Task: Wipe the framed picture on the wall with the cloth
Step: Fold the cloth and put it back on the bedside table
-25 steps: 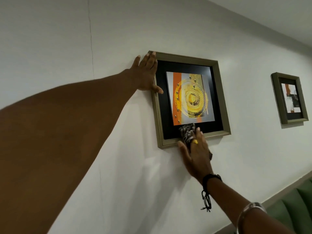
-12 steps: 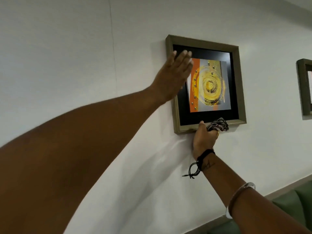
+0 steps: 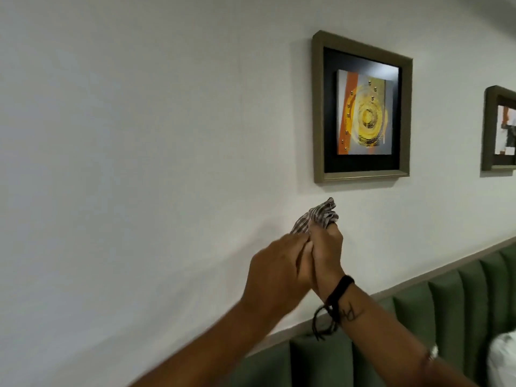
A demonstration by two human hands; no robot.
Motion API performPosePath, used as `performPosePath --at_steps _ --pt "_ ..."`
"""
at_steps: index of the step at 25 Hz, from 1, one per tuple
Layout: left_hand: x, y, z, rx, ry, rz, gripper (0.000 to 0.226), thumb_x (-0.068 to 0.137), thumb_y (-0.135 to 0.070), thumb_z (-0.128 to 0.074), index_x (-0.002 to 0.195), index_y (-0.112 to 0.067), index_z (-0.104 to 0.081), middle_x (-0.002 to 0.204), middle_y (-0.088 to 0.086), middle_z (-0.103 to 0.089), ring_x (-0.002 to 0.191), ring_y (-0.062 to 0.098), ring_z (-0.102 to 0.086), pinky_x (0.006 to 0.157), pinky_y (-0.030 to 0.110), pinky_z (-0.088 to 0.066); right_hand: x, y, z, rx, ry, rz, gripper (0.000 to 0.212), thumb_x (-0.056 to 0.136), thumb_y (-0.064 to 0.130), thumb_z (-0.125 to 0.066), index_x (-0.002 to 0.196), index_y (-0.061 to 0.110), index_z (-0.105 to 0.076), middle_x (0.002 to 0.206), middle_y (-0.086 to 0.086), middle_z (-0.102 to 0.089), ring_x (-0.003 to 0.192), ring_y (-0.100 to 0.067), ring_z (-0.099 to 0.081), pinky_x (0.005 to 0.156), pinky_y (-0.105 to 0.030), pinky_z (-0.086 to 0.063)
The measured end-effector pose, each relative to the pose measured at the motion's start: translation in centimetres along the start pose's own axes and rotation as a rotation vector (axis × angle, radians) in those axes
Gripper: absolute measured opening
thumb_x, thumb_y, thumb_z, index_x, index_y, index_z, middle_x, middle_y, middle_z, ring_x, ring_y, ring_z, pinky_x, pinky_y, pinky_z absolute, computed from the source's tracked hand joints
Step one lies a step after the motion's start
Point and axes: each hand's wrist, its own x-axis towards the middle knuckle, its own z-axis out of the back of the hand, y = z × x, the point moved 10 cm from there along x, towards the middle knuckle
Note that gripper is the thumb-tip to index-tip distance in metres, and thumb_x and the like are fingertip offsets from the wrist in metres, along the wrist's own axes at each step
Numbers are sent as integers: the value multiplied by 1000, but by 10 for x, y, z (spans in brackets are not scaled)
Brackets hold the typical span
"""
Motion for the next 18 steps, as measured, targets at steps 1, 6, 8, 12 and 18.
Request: performPosePath --at_steps 1,6,8,12,18 --pt "-27 18 13 -76 -19 99 33 93 -37 -35 102 -28 -65 94 -9 -71 80 7 -63 69 23 -53 -24 -10 -9 -32 36 -4 15 94 13 -51 82 12 -60 64 -1 -60 59 -16 -57 55 -28 -50" --pt "-110 84 65 -247 15 316 29 100 -25 -42 114 -16 -66 108 2 -68 96 15 -63 83 40 -54 -145 -78 -58 -33 234 -138 19 96 10 -48 101 8 -67 81 -4 -74 74 -14 -73 63 -24 -57" --pt "-140 100 75 -256 18 353 31 96 -28 -45 112 -16 -69 107 4 -69 96 16 -63 83 40 -55 -176 -98 -66 14 248 -190 19 96 11 -49 105 3 -64 85 -7 -71 76 -13 -73 62 -24 -57" --pt "-225 144 82 -262 19 544 25 84 -33 -58 88 -11 -70 88 5 -70 82 19 -65 73 43 -55 -248 -165 -77 47 341 -450 37 99 25 -46 118 -4 -60 97 -18 -68 88 -23 -70 73 -31 -59" --pt "-362 189 76 -427 25 917 11 78 -28 -77 71 -21 -72 74 -5 -67 68 8 -65 63 33 -57 -341 -252 -40 42 356 -748 23 97 15 -50 101 -3 -64 87 -20 -71 82 -28 -74 67 -34 -61"
